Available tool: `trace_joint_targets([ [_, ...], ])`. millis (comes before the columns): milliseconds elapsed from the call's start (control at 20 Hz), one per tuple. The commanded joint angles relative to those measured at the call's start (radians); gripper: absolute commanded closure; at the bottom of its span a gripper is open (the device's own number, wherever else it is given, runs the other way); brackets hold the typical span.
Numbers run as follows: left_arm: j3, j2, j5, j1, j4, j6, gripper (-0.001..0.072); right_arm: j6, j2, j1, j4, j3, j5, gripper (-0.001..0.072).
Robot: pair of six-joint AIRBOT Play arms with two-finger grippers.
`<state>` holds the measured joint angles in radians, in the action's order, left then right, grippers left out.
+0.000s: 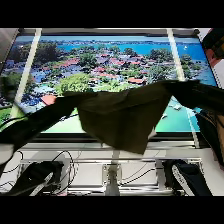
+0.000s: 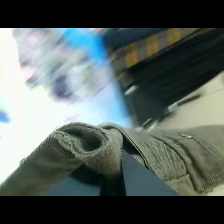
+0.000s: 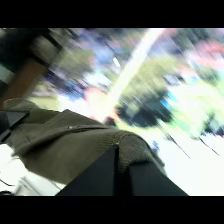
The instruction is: Fold the clothes and pants, and hang the long-sleeved shirts on hangers.
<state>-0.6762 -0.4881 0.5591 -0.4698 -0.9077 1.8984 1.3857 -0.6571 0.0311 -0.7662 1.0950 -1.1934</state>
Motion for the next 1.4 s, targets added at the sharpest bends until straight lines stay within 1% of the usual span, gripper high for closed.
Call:
trace_joint_targets([
  [0,0.009,-0.264,-0.047,-0.019,-0.003,-0.015,0.0648,0.005,-0.143,-0.001,-0.058,-0.125,0.109,0.0689],
  [100,0.008,-0.404,-0.195,-0.041,-0.003,-0.032,0.0648,-0.029,-0.253,0.000,-0.060,-0.161,0.211,0.0689],
  [200,0.008,-0.504,-0.344,-0.060,-0.003,-0.032,0.0648,-0.038,-0.352,-0.001,-0.059,-0.152,0.243,0.0690],
  [250,0.008,-0.535,-0.385,-0.063,-0.003,-0.032,0.0648,-0.041,-0.386,-0.001,-0.058,-0.151,0.244,0.0690],
  [400,0.008,-0.558,-0.399,-0.058,-0.012,-0.032,0.0648,-0.041,-0.443,0.000,-0.082,-0.152,0.211,0.0690],
  [500,0.008,-0.554,-0.389,-0.058,-0.035,-0.032,0.0648,-0.041,-0.444,-0.001,-0.089,-0.152,0.130,0.0689],
  [600,0.008,-0.553,-0.314,-0.056,-0.036,-0.032,0.0649,-0.041,-0.442,-0.001,-0.101,-0.152,0.019,0.0689],
  [750,0.008,-0.553,-0.100,-0.054,-0.090,-0.032,0.0648,-0.042,-0.442,-0.001,-0.128,-0.152,-0.150,0.0689],
  [850,0.008,-0.550,0.046,-0.054,-0.127,-0.032,0.0648,-0.071,-0.442,-0.001,-0.148,-0.153,-0.234,0.0689],
  [900,0.008,-0.551,0.107,-0.054,-0.149,-0.032,0.0648,-0.089,-0.442,-0.001,-0.153,-0.157,-0.249,0.0689],
  [1000,0.008,-0.551,0.176,-0.054,-0.185,-0.032,0.0648,-0.109,-0.442,-0.001,-0.153,-0.177,-0.245,0.0689],
  [1200,0.008,-0.551,0.199,-0.054,-0.188,-0.032,0.0648,-0.120,-0.429,-0.001,-0.151,-0.286,-0.187,0.0689],
  [1350,0.008,-0.551,0.271,-0.054,-0.190,-0.032,0.0648,-0.119,-0.388,-0.001,-0.117,-0.428,-0.158,0.0690],
])
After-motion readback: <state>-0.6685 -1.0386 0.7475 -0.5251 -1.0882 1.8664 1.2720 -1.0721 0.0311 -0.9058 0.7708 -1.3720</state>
